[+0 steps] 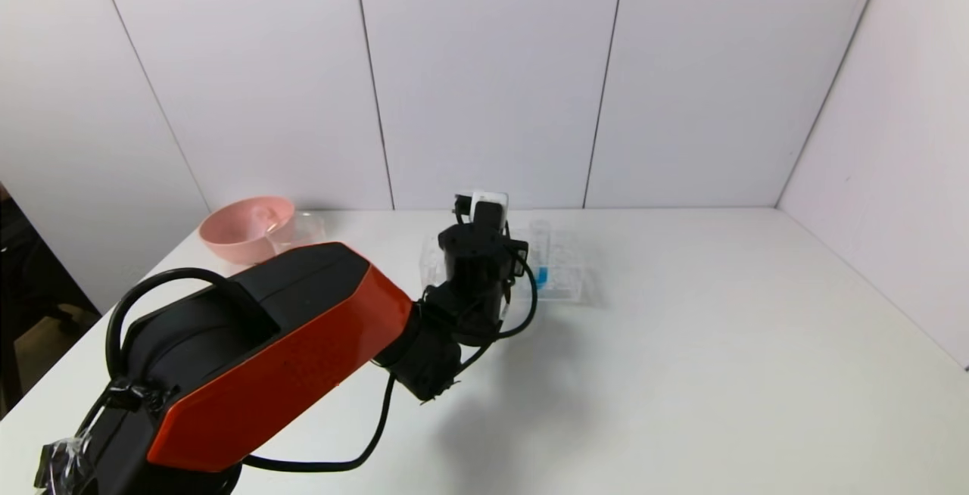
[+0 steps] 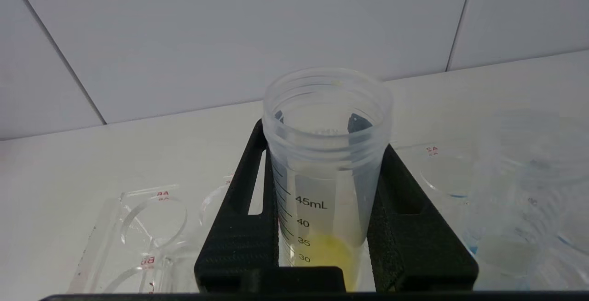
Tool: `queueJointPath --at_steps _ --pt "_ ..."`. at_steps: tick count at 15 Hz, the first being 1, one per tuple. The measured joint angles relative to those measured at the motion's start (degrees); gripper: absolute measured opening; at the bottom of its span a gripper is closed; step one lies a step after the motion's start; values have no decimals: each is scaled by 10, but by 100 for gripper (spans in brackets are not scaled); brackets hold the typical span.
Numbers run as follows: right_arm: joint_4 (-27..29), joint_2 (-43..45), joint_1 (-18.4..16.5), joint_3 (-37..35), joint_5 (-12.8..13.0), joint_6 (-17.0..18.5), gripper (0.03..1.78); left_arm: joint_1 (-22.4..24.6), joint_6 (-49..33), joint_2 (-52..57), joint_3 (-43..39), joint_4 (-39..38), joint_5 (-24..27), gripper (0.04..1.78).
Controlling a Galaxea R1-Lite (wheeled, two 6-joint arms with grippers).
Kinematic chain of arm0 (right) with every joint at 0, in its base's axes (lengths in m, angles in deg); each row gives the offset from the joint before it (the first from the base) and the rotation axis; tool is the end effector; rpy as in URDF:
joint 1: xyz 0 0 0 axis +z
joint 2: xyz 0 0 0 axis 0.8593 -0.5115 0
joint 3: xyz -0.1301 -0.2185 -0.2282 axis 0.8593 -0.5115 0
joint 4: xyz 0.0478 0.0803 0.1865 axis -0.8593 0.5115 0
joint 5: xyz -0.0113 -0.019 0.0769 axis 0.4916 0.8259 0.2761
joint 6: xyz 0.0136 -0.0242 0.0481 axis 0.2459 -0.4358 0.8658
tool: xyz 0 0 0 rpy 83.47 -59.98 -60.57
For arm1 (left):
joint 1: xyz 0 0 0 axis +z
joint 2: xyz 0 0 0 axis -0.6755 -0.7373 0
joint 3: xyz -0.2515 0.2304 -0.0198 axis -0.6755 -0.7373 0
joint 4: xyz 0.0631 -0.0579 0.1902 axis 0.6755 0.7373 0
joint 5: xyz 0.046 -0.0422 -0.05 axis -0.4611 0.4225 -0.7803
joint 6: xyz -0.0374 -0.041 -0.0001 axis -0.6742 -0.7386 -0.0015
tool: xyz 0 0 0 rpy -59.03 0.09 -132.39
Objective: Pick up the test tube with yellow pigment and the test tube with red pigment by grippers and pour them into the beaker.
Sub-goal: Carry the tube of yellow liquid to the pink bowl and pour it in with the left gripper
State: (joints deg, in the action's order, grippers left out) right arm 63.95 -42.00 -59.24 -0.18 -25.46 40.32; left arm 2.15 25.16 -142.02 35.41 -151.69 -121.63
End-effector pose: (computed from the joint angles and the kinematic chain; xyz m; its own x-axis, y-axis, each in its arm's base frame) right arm -0.0116 -0.0002 0.0758 1.0000 -0.0048 -0.0017 0.0048 1.0000 0.0052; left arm 0.4310 -0.3279 0.1032 0.9848 -0.1457 0.0943 0.1439 0.9893 0.0257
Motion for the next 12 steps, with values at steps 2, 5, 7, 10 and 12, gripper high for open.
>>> queueJointPath --at_steps 2,5,7,10,12 --pt "0 0 0 0 0 0 170 0 0 12 -1 1 0 54" --pt "0 0 0 0 0 0 170 0 1 33 -8 4 -1 54" --pt "0 0 0 0 0 0 170 -2 1 50 -17 14 -2 54" --pt "0 0 0 0 0 0 170 -7 9 76 -30 17 -2 54" --pt "0 0 0 0 0 0 170 -11 15 93 -40 17 -2 54"
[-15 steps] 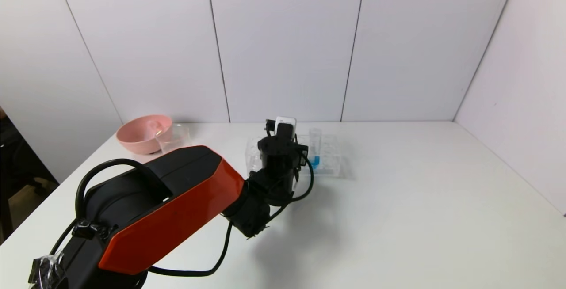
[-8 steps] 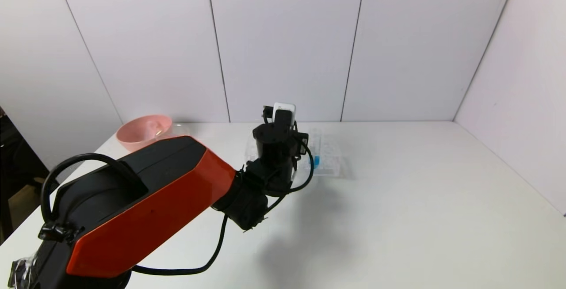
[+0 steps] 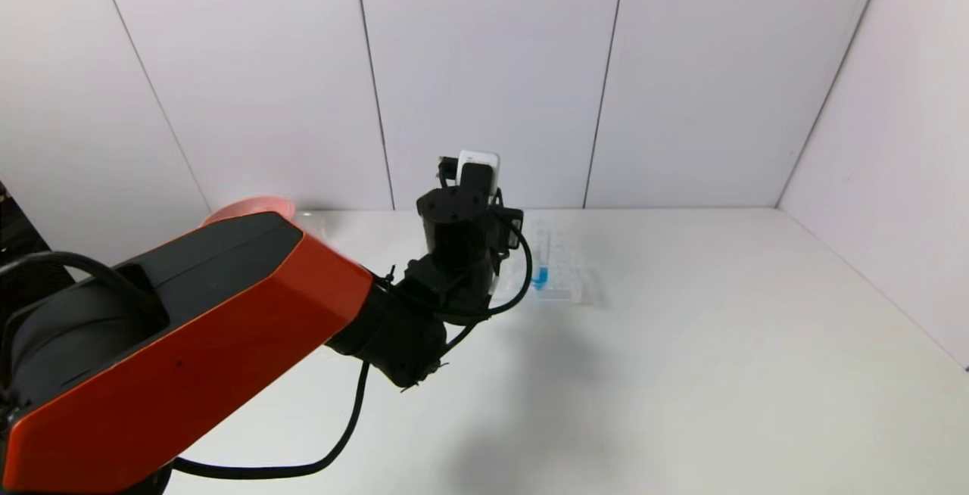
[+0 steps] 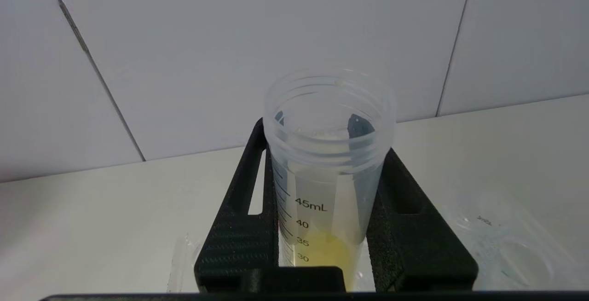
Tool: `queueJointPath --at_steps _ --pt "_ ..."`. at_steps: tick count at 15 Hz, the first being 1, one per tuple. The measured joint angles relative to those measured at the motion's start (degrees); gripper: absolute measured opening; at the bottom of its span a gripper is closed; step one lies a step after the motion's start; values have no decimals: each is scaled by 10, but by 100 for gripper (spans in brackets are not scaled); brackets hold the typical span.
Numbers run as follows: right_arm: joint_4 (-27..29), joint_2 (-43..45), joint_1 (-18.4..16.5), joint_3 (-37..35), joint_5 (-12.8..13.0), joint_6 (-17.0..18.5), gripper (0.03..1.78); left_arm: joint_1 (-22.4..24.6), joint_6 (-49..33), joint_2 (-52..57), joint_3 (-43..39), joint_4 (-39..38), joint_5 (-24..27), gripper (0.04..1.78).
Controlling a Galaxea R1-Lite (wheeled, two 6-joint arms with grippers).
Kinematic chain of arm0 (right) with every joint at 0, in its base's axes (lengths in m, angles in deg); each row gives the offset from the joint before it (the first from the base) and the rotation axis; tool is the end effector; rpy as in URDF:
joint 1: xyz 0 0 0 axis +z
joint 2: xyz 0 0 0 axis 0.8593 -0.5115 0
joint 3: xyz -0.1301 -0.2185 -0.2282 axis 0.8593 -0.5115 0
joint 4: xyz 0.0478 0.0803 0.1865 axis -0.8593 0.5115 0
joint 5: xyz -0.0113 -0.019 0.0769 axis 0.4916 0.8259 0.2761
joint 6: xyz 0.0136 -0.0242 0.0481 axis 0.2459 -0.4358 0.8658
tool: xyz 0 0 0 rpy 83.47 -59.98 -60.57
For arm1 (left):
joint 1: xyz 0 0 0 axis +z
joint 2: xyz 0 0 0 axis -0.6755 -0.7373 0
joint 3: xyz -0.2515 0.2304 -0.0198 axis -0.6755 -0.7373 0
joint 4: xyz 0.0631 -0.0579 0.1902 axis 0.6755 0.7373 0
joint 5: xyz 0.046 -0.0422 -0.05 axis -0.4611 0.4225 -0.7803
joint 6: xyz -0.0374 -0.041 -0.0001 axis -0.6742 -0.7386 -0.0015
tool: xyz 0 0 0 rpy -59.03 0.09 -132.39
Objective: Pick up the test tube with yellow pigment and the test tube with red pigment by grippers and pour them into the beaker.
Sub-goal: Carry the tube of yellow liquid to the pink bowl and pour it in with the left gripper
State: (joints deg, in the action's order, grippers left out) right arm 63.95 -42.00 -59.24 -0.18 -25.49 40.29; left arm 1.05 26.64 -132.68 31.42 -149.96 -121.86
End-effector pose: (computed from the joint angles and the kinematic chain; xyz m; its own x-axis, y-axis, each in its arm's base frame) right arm -0.0116 -0.0002 0.0758 1.0000 -0.0042 -0.0017 0.0042 1.0000 0.0047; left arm 0.4029 -0.3167 0.1651 0.9768 -0.1556 0.1471 0.1548 0.9878 0.0171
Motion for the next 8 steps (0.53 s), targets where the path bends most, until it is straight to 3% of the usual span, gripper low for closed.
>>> queueJointPath --at_steps 5,8 --pt "0 0 0 0 0 0 170 -3 19 60 -29 3 1 54" --pt "0 0 0 0 0 0 170 11 20 112 -51 48 3 54"
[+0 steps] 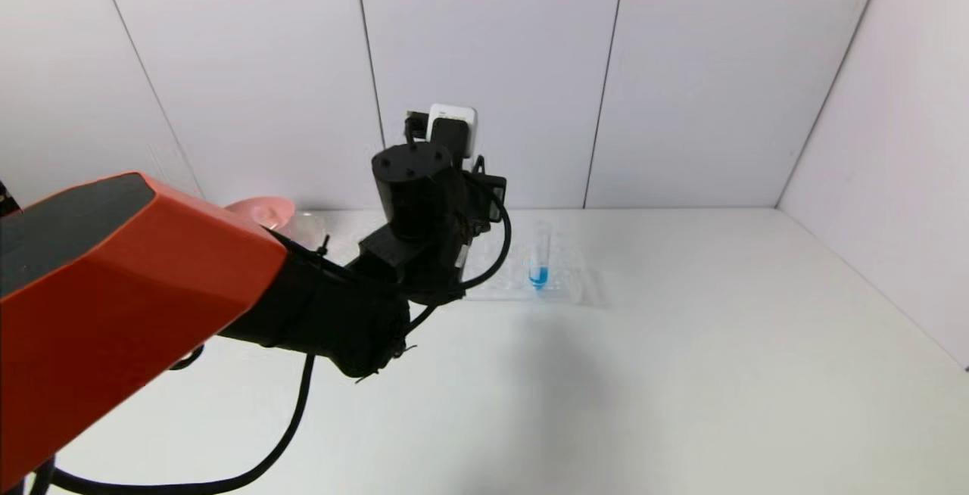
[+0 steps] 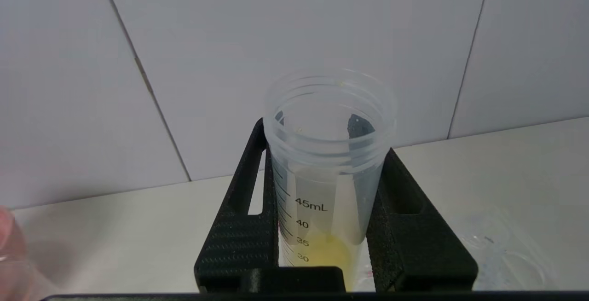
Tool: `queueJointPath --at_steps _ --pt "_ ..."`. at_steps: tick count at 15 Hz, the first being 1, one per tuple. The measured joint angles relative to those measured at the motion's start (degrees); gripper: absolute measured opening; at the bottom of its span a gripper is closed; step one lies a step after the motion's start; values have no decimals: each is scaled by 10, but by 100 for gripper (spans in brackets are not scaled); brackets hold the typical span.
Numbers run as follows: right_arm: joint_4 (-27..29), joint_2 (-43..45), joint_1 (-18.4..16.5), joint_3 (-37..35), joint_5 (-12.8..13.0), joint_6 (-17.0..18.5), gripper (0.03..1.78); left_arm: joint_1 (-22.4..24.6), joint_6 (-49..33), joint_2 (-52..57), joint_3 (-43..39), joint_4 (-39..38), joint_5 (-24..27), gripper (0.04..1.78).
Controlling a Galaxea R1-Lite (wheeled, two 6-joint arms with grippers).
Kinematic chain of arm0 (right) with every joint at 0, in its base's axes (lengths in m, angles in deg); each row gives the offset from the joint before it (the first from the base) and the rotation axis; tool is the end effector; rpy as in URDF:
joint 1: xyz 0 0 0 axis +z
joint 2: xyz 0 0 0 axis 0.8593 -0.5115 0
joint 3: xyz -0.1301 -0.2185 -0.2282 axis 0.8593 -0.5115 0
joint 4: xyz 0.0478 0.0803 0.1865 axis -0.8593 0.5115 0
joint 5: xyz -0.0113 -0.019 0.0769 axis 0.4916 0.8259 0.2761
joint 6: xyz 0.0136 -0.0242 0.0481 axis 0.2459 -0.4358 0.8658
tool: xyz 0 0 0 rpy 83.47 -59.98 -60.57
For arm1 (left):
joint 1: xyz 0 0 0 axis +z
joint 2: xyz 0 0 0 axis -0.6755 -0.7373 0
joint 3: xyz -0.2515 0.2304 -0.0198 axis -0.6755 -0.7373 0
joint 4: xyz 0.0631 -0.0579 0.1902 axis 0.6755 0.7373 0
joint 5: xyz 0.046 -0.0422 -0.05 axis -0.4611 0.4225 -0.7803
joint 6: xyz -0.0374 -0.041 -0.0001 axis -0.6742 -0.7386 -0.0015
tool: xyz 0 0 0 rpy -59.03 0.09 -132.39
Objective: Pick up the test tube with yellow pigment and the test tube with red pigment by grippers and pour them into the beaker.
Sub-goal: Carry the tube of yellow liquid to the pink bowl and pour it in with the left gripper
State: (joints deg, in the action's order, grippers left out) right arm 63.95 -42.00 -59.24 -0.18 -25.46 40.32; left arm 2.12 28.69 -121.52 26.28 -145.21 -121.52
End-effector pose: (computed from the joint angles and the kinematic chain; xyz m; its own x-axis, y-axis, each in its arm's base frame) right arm -0.0116 -0.0002 0.0758 1.0000 -0.0048 -0.0017 0.0048 1.0000 0.0052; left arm 0.3752 -0.2809 0.2233 0.9760 -0.1409 0.1662 0.1359 0.9899 0.0414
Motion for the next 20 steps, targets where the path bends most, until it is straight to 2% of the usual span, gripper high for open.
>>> queueJointPath --at_steps 6,9,13,20 --pt "0 0 0 0 0 0 170 104 34 110 -18 94 9 54" --pt "0 0 0 0 0 0 170 166 34 139 -19 131 30 54" --pt "0 0 0 0 0 0 170 247 34 156 -20 140 58 54" --pt "0 0 0 0 0 0 170 381 32 155 -35 140 154 54"
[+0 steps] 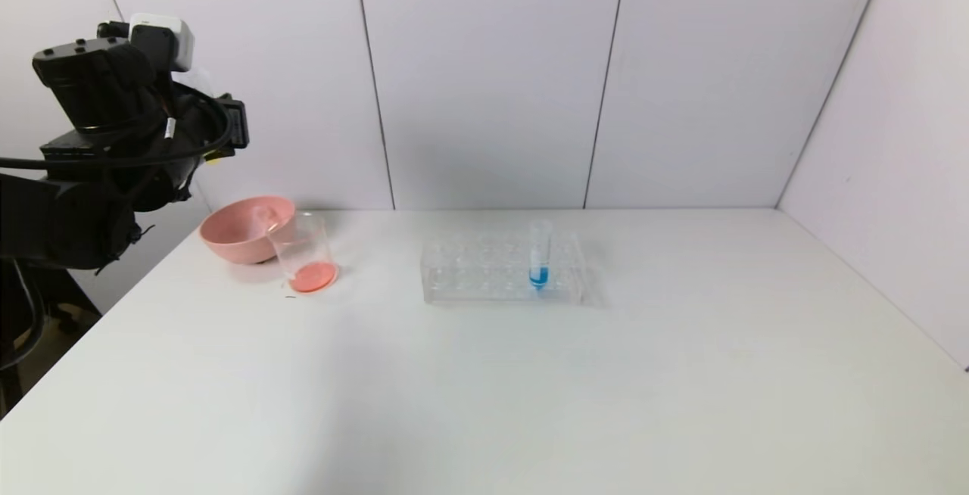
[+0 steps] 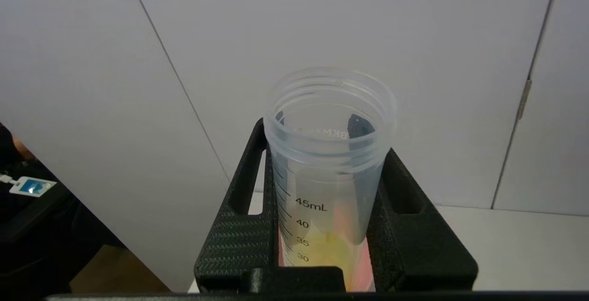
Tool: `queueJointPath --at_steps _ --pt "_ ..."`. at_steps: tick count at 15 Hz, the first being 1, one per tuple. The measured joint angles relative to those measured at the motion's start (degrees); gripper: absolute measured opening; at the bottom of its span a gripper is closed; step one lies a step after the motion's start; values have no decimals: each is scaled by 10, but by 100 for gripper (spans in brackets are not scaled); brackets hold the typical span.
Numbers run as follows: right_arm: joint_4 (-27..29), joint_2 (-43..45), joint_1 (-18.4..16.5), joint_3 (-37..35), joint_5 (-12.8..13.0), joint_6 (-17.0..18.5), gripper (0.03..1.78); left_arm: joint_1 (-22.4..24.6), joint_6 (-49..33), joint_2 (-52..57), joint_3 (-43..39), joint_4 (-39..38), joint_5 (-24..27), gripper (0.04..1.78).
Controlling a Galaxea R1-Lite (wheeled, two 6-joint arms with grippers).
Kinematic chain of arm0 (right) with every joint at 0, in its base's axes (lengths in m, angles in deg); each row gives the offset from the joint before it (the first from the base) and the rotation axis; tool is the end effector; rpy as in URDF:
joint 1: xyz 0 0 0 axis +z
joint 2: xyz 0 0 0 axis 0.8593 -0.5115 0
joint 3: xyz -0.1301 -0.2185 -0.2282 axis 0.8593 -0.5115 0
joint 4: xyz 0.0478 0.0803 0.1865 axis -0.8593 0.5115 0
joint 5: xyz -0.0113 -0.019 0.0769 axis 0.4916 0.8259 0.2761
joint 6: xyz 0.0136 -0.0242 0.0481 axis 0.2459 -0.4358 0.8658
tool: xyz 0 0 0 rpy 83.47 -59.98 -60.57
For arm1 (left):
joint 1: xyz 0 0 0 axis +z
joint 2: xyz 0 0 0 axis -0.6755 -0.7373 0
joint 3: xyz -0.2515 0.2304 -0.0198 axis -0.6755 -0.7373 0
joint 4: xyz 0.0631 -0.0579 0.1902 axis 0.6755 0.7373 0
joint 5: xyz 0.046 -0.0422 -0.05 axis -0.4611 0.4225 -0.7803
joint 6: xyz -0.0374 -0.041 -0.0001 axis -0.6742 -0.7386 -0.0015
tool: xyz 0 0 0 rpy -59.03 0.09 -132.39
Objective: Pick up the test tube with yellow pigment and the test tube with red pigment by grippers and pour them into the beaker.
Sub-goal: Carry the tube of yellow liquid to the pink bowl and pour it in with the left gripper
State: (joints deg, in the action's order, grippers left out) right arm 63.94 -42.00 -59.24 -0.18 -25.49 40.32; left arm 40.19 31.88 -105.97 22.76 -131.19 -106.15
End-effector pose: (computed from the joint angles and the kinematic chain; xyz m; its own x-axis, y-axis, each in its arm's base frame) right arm -0.0116 -0.0002 0.0758 1.0000 -0.0042 -0.0016 0.0042 1.0000 0.0052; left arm 0.4056 -0.0008 0.2923 0.9578 0.2422 0.1546 -0.2654 0.9518 0.1536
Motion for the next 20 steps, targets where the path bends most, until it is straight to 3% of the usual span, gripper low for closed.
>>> queueJointPath --at_steps 5,14,18,20 --pt "0 0 0 0 0 0 170 65 -5 -15 -14 -4 79 54" --pt "0 0 0 0 0 0 170 95 7 -34 -23 15 217 54" --pt "0 0 0 0 0 0 170 122 81 -29 -24 98 336 54" --pt "0 0 0 0 0 0 170 134 120 -28 -14 145 369 54"
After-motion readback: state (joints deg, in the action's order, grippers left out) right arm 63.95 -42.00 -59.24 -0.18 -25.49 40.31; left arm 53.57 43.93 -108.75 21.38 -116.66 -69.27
